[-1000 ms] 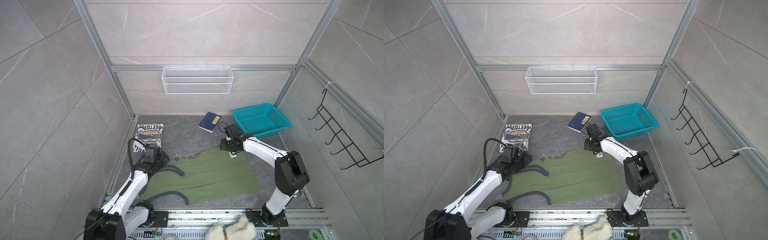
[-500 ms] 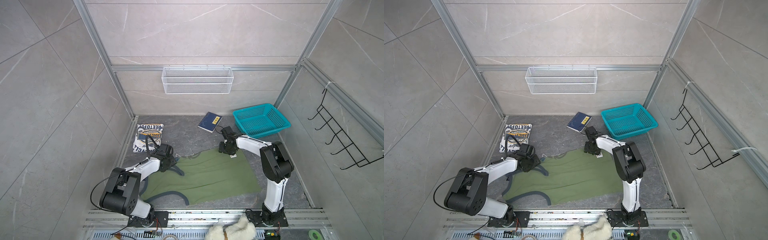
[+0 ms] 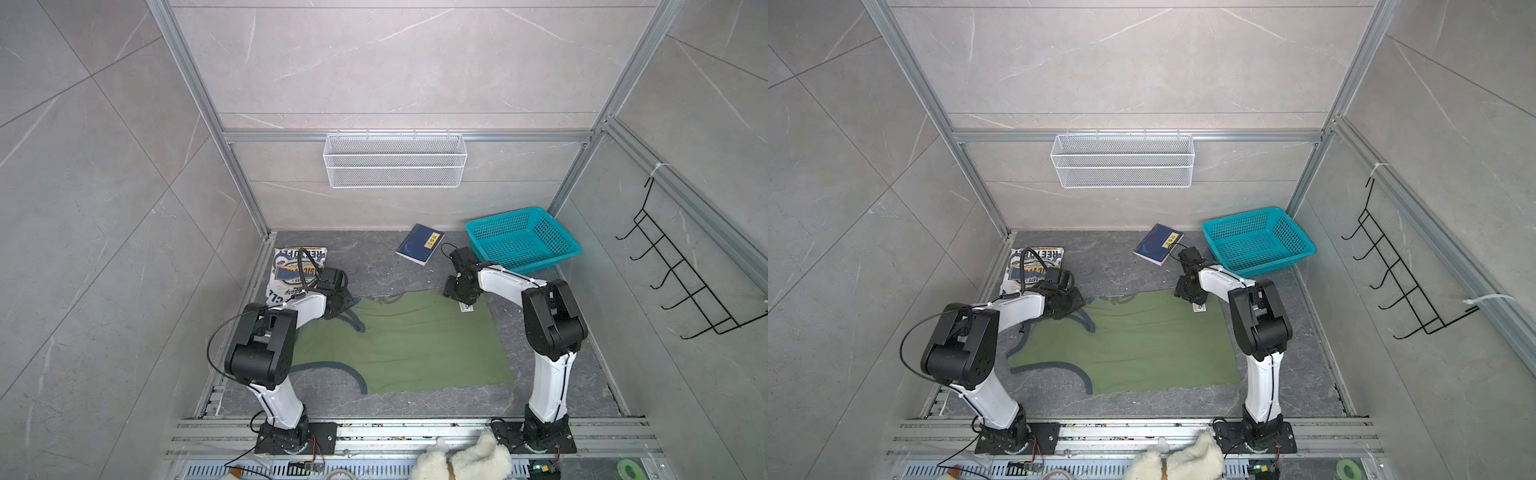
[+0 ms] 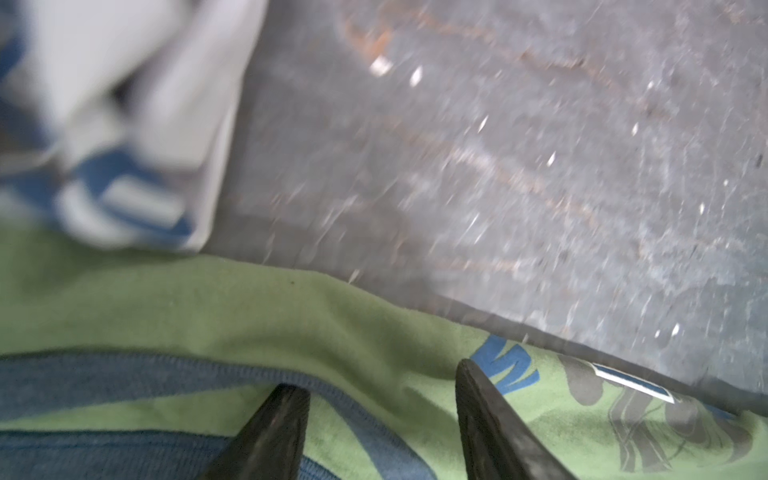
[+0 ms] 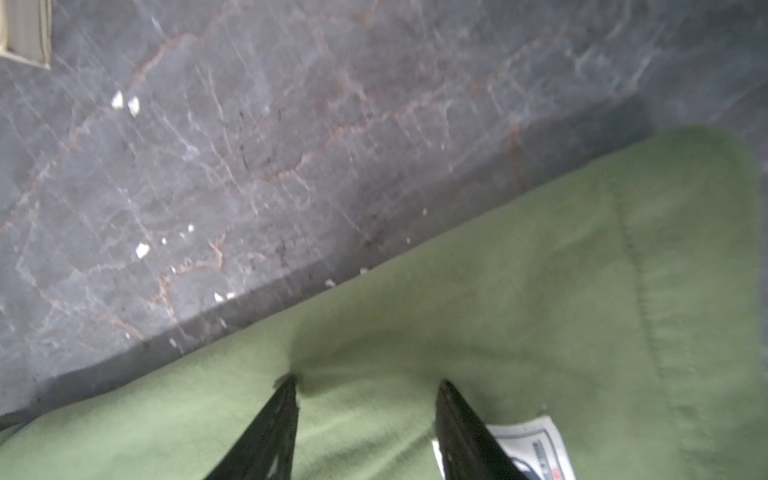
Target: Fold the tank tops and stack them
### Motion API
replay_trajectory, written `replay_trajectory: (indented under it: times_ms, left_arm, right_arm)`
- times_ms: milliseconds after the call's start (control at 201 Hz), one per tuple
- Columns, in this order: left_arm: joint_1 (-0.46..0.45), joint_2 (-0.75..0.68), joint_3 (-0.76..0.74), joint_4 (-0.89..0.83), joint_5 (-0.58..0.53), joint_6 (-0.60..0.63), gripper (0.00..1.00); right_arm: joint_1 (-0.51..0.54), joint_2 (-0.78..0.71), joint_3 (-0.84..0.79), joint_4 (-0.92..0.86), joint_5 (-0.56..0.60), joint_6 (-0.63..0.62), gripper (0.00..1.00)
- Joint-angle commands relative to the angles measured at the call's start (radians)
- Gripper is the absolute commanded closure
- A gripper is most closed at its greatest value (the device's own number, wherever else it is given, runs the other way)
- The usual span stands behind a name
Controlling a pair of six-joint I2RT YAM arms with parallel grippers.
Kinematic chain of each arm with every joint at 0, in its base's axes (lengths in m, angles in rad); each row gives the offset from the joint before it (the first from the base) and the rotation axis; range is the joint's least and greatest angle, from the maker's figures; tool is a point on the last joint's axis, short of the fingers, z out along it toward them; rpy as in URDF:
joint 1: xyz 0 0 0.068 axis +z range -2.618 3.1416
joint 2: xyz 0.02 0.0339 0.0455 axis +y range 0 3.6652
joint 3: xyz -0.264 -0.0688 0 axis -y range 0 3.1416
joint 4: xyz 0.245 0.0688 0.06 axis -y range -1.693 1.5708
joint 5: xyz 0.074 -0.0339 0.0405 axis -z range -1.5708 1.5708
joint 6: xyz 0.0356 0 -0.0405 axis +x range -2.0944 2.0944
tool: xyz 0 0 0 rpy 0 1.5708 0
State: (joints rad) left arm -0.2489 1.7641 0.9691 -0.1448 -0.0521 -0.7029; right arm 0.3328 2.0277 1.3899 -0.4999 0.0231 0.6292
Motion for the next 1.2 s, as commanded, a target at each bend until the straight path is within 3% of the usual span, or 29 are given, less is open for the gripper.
replay_trajectory:
  times_ms: [0,154,338,493,657,876,980,1080,1199]
  left_arm:
    - [0.005,0.088,0.038,-0.038,0.027,0.051,0.41]
    - [0.006,0.038,0.030,-0.096,0.015,0.058,0.41]
    - [0.003,-0.149,-0.050,-0.191,-0.005,0.050,0.38]
    - [0.003,-0.362,-0.118,-0.303,-0.032,0.036,0.33]
    - [0.018,-0.636,-0.262,-0.416,-0.071,-0.060,0.28]
    - [0.226,-0.894,-0.424,-0.529,-0.036,-0.118,0.28]
    - [0.284,-0.944,-0.472,-0.462,0.095,-0.100,0.29]
    - [0.202,-0.913,-0.457,-0.462,0.150,-0.135,0.31]
    - [-0.069,-0.888,-0.420,-0.524,0.072,-0.233,0.32]
  right_arm:
    - [-0.010,0.066,0.007,-0.038,0.020,0.019,0.44]
    - [-0.027,0.020,-0.021,-0.043,0.020,0.009,0.45]
    - [-0.029,-0.125,-0.098,-0.047,0.034,-0.029,0.44]
    - [-0.028,-0.292,-0.188,-0.068,0.042,-0.053,0.44]
    - [-0.028,-0.506,-0.339,-0.134,0.045,-0.051,0.44]
    - [-0.020,-0.737,-0.514,-0.248,0.044,0.004,0.43]
    - [-0.023,-0.799,-0.569,-0.279,0.053,0.054,0.42]
    - [-0.037,-0.828,-0.610,-0.294,0.060,0.098,0.42]
    - [-0.056,-0.861,-0.663,-0.327,0.046,0.155,0.43]
